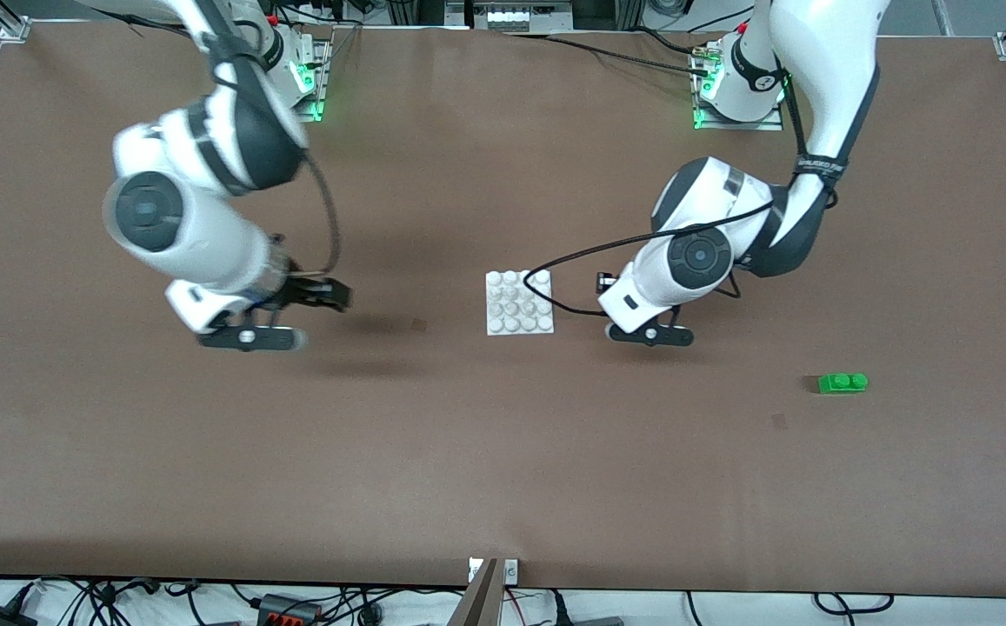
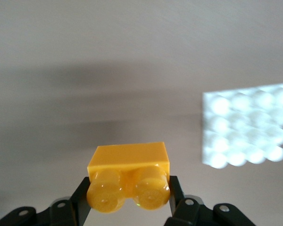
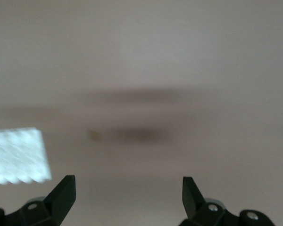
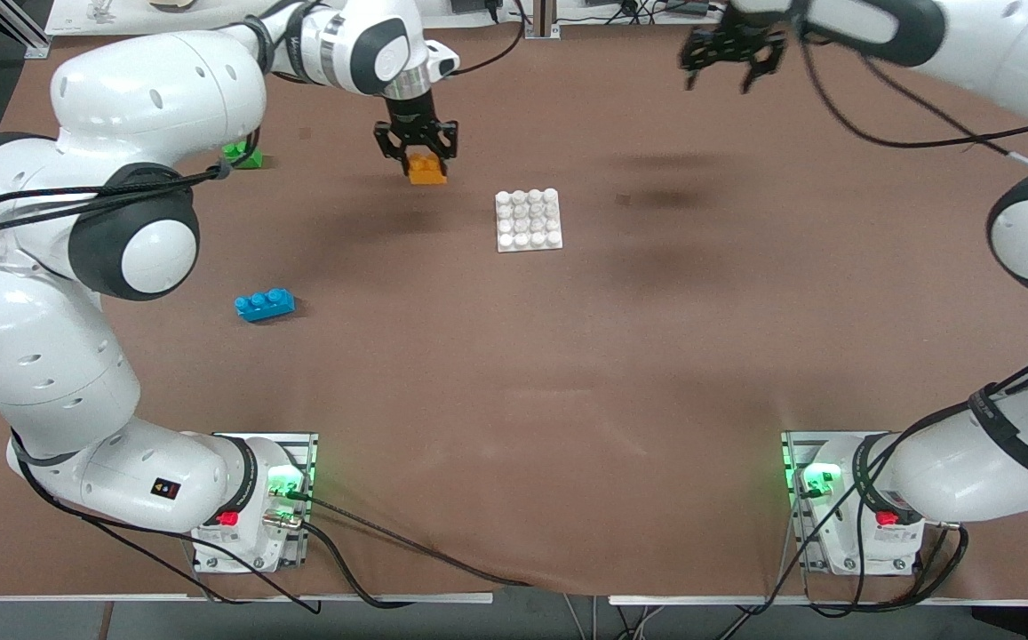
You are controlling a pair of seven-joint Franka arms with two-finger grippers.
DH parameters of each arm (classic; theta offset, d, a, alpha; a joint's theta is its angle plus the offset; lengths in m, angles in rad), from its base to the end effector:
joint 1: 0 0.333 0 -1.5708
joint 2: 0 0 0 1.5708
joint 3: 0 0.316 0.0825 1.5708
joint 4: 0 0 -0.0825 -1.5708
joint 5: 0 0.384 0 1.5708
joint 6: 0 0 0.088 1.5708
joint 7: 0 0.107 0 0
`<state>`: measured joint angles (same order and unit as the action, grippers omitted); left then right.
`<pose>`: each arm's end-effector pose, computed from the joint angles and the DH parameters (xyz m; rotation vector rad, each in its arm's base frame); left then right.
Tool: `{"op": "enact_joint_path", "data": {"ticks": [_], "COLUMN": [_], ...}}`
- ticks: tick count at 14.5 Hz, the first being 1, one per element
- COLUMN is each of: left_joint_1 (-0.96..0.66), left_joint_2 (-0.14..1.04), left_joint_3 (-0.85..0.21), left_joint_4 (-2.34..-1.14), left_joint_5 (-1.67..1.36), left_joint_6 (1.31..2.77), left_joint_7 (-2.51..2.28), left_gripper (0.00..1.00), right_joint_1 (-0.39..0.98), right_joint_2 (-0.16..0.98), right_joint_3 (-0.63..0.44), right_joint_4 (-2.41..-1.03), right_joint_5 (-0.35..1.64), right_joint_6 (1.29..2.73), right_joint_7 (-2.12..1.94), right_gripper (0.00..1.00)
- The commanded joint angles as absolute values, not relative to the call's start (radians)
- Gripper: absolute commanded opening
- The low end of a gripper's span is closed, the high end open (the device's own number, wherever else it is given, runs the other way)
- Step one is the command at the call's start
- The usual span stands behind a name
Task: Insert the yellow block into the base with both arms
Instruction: 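Release the base and withdraw the right gripper while the left gripper carries the block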
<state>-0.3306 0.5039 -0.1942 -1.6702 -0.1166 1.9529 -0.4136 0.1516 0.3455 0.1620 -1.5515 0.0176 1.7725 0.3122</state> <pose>0.5656 -0.3219 0.3027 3.0305 -0.0642 -0.4273 0.6200 0.1899 0.4430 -3.1026 0.0144 0.2121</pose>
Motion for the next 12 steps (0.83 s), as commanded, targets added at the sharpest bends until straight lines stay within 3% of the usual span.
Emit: {"op": "enact_joint_path", "data": {"ticks": [1,5,8,12], "left_joint_1": [-0.396,-0.486,-0.535,-0.572], "left_joint_2": [0.54,0.587,0.63,0.689], "left_joint_3": [-0.186,-0.18,-0.176,-0.164], "left_joint_4": [-1.634,-1.631,-1.577,-1.49], "left_joint_5": [-0.202,-0.204,-0.202,-0.192], "left_joint_6": [1.997,2.08,2.114,2.115], "left_joint_7": [-0.46,-0.514,-0.532,-0.571], "left_gripper": [0.51,0.51,0.51,0.51], "right_joint_1": [-0.001,-0.139,-0.247,-0.189], "right_joint_2": [0.237,0.123,0.12,0.076], "right_joint_3": [0.178,0.176,0.181,0.146], "right_joint_4": [-1.58,-1.577,-1.547,-1.517], "right_joint_5": [0.014,0.015,0.028,-0.015], "right_joint_6": [1.623,1.517,1.463,1.497], "right_joint_7": [0.102,-0.115,-0.176,-0.164], "right_gripper": [1.0,1.0,1.0,1.0]}}
